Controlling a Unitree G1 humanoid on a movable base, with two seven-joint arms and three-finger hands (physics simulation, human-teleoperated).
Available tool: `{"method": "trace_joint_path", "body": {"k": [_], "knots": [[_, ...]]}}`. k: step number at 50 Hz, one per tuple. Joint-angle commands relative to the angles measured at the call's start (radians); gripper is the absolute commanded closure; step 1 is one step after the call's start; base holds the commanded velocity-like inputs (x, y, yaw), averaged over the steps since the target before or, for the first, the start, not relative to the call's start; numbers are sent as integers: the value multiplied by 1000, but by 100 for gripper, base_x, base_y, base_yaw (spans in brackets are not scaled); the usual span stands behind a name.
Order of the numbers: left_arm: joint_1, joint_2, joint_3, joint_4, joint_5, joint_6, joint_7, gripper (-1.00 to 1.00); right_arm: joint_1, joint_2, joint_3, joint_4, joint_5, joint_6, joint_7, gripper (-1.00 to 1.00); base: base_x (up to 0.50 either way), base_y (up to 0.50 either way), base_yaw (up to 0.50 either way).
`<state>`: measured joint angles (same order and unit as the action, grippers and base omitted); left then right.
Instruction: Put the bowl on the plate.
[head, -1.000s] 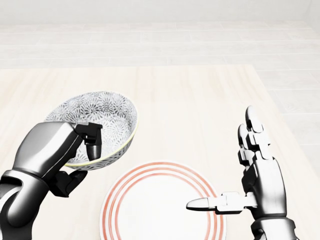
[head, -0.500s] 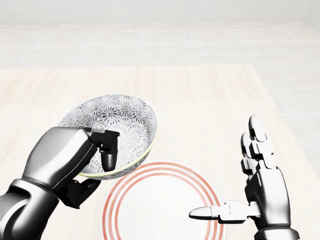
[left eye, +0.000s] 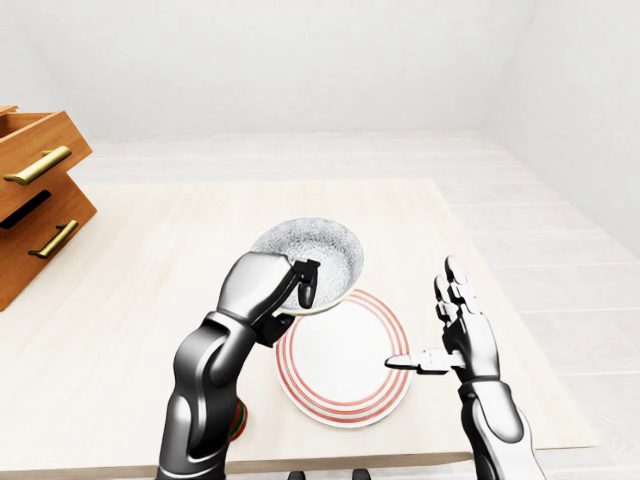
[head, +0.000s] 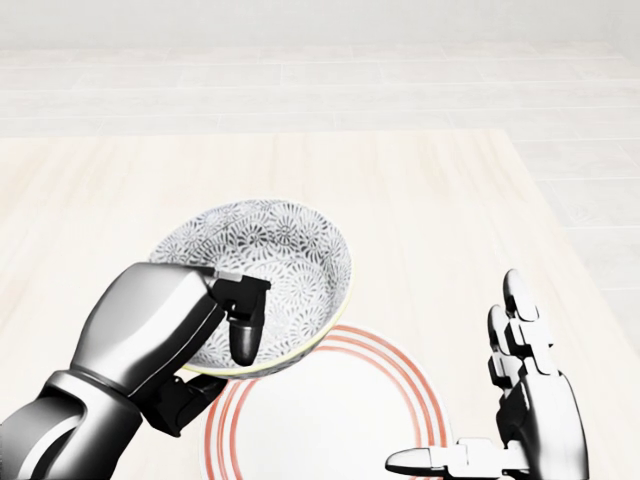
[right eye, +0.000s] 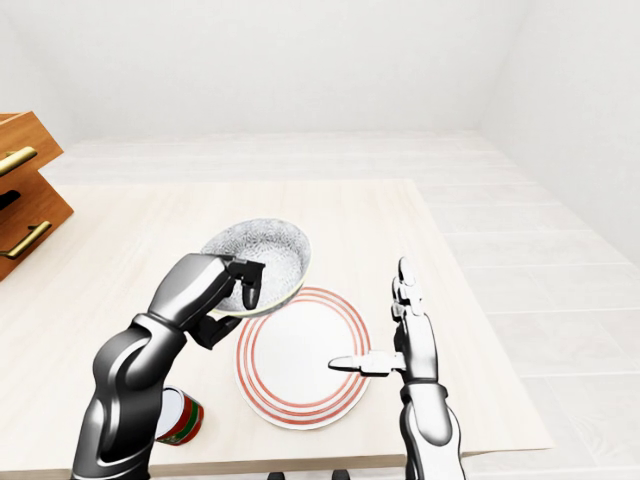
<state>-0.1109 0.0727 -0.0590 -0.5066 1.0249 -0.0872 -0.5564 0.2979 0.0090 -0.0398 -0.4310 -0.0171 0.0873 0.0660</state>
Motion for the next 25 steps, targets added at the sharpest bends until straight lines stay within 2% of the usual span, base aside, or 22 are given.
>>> {"method": "trace_joint_path", "body": {"k": [1, 25], "knots": [[9, -24, -33, -21, 13, 0, 24, 100, 35, 5, -1, -4, 4, 0, 1, -100, 0, 0, 0], [40, -48, -99, 33, 39, 0, 73, 100, 68, 9, -15, -44, 4, 0, 8, -100, 0, 0, 0]]}}
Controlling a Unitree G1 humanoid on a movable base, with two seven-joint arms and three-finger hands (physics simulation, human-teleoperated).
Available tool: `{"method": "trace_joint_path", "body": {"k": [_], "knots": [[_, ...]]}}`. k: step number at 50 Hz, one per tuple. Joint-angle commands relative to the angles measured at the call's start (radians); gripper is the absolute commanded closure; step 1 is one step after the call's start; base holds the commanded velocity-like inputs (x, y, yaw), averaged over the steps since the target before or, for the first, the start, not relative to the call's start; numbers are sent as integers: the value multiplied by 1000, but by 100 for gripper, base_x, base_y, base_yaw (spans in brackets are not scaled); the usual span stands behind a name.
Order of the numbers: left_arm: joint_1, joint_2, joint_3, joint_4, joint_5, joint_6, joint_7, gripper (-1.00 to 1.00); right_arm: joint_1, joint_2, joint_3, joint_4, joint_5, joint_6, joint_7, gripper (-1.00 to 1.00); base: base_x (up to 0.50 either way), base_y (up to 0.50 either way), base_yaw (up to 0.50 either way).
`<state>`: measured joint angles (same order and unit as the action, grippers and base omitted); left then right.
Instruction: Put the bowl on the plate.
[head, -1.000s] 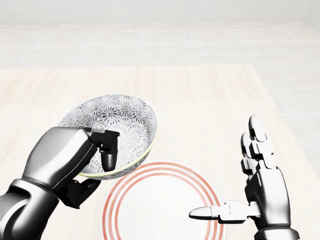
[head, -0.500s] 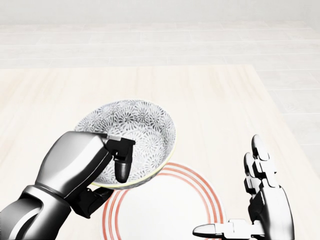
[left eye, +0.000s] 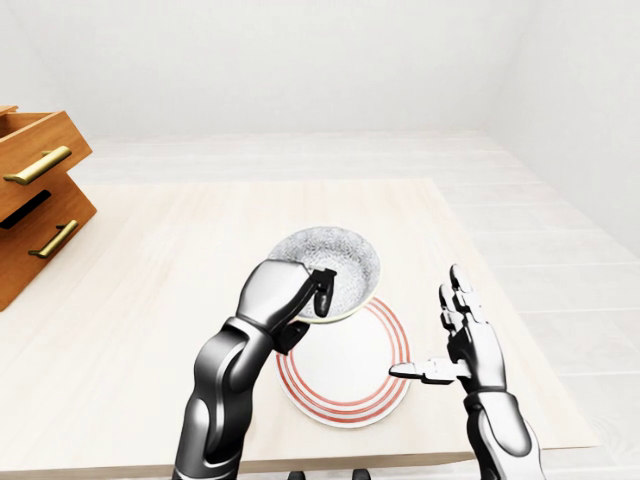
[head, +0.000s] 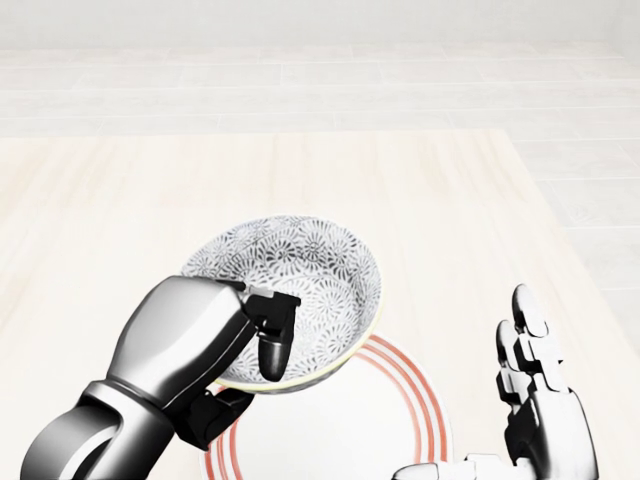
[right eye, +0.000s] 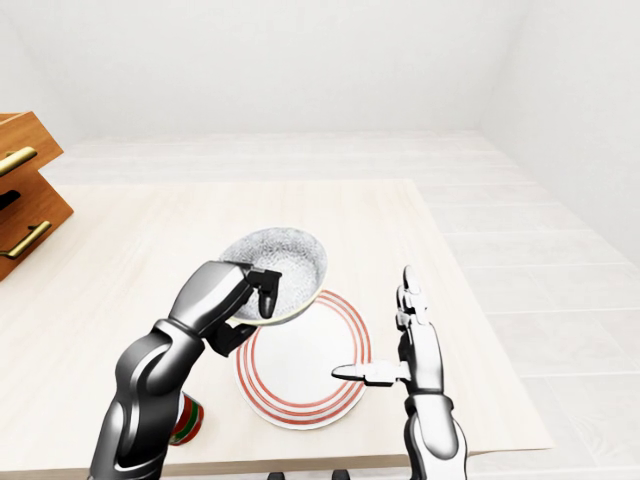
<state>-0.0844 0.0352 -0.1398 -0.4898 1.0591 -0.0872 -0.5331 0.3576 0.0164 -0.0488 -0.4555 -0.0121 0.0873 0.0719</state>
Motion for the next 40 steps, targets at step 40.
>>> {"method": "trace_joint_path", "body": {"k": [40], "knots": [[64, -30, -101, 42, 39, 0, 80, 100, 15, 11, -14, -21, -10, 0, 11, -100, 0, 0, 0]]}}
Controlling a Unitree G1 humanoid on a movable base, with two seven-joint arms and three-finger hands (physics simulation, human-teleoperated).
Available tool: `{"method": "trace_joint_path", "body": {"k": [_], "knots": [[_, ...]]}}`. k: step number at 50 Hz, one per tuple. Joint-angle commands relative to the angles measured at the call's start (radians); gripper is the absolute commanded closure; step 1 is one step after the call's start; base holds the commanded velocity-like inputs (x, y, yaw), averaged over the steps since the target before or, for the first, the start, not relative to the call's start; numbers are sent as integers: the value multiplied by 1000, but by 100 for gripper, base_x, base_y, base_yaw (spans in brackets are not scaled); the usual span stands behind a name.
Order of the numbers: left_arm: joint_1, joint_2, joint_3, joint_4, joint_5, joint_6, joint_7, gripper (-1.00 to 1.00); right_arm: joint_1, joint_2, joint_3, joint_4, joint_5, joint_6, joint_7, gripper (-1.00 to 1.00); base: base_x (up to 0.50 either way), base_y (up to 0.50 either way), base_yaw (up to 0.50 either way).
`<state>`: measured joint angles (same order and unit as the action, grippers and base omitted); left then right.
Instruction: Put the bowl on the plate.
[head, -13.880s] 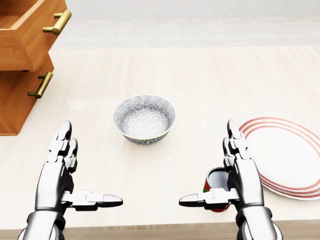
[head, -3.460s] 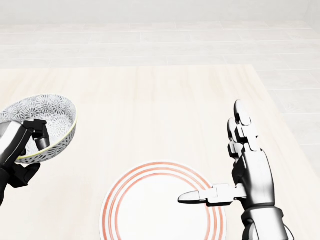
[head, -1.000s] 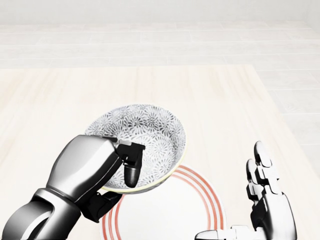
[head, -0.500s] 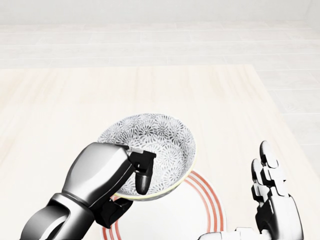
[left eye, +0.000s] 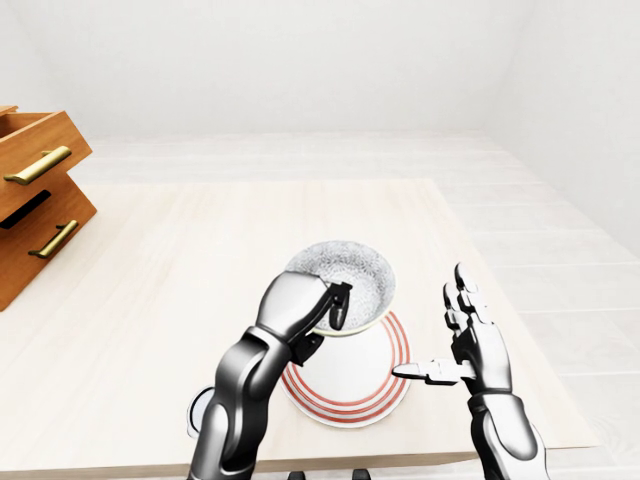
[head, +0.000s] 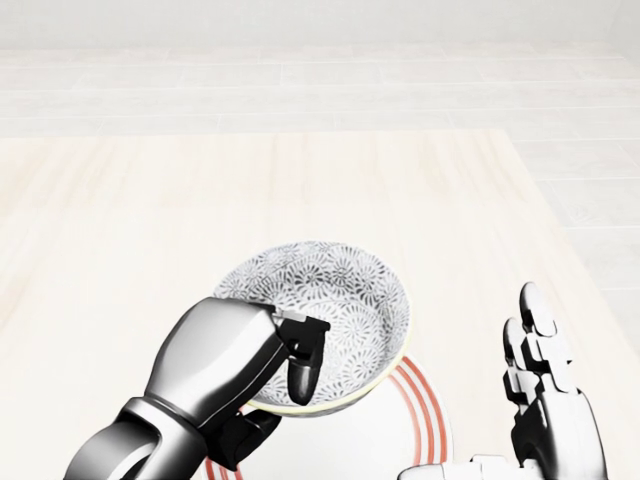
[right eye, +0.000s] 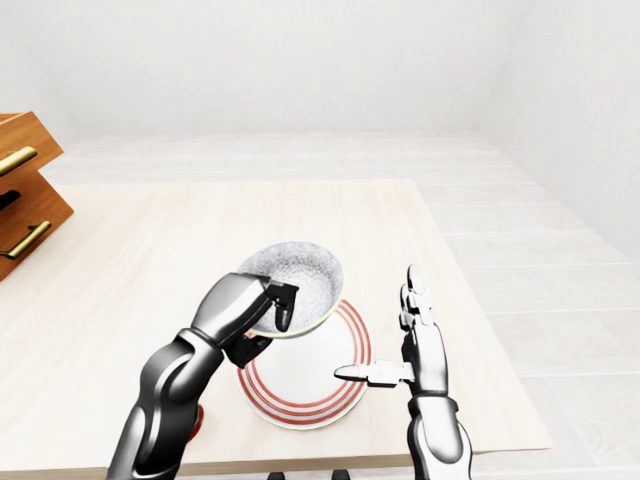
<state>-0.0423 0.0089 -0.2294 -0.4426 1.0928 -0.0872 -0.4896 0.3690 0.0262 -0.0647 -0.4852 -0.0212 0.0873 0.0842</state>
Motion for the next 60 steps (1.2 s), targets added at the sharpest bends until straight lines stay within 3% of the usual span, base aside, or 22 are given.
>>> {"method": "trace_joint_path", "body": {"k": [1, 30, 60], "knots": [[24, -3, -13, -3, 6, 0, 41, 100, 5, 1, 3, 10, -2, 0, -2, -100, 0, 0, 0], [48, 12, -20, 95, 29, 0, 113, 100, 23, 0, 8, 5, -1, 0, -6, -100, 0, 0, 0], [111, 11, -93, 107, 51, 0, 157, 100, 35, -1, 9, -3, 1, 0, -4, -100, 0, 0, 0]]}}
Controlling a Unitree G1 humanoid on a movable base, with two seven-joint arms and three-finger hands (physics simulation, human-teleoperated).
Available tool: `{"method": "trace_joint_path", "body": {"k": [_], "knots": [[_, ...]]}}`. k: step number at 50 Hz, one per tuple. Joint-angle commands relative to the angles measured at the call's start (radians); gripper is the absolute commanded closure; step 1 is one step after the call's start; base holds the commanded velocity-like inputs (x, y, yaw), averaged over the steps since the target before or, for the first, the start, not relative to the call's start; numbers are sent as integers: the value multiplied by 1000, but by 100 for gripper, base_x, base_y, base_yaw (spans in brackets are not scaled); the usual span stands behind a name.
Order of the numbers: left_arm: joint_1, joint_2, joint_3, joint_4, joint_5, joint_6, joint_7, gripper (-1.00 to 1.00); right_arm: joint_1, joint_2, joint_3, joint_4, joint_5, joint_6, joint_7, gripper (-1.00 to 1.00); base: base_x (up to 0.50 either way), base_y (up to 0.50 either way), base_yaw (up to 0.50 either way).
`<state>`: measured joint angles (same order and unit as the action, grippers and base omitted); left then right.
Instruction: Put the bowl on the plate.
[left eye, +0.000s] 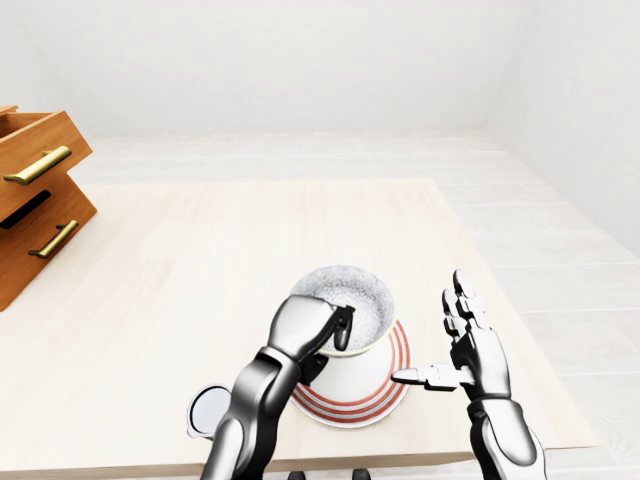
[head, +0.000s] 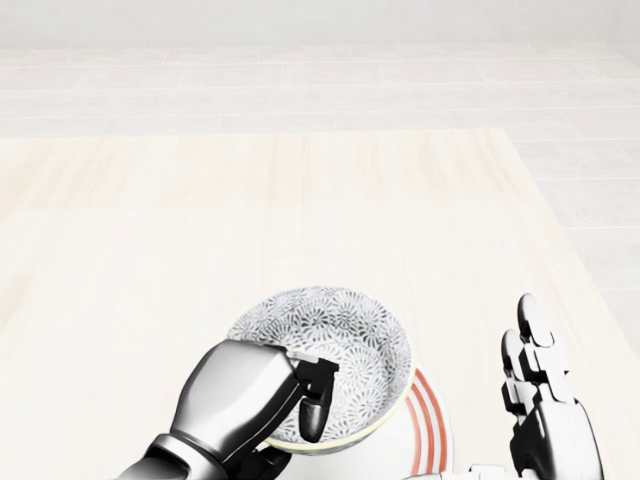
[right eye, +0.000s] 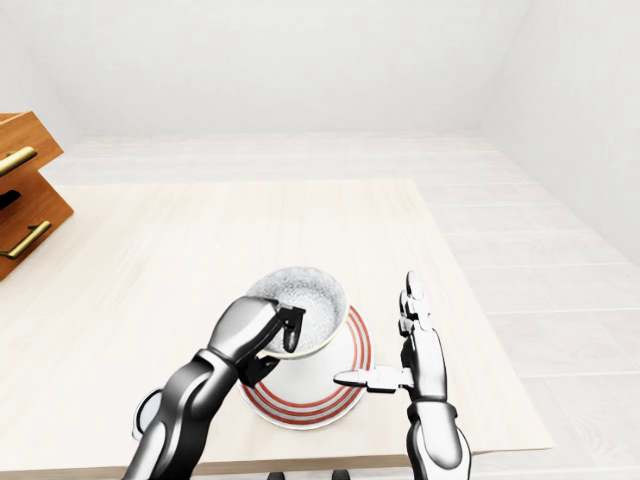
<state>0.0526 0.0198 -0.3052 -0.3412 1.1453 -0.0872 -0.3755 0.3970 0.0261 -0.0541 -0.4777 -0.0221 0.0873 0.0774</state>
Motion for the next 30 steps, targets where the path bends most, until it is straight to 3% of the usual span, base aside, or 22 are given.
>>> {"method": "trace_joint_path", "body": {"k": [1, 30], "knots": [[16, 0, -17, 6, -2, 0, 43, 100, 7, -1, -1, -10, 2, 0, 2, -100, 0, 0, 0], [17, -1, -49, 62, 22, 0, 79, 100, -11, 1, -5, -13, -2, 0, 7, -100, 0, 0, 0]]}}
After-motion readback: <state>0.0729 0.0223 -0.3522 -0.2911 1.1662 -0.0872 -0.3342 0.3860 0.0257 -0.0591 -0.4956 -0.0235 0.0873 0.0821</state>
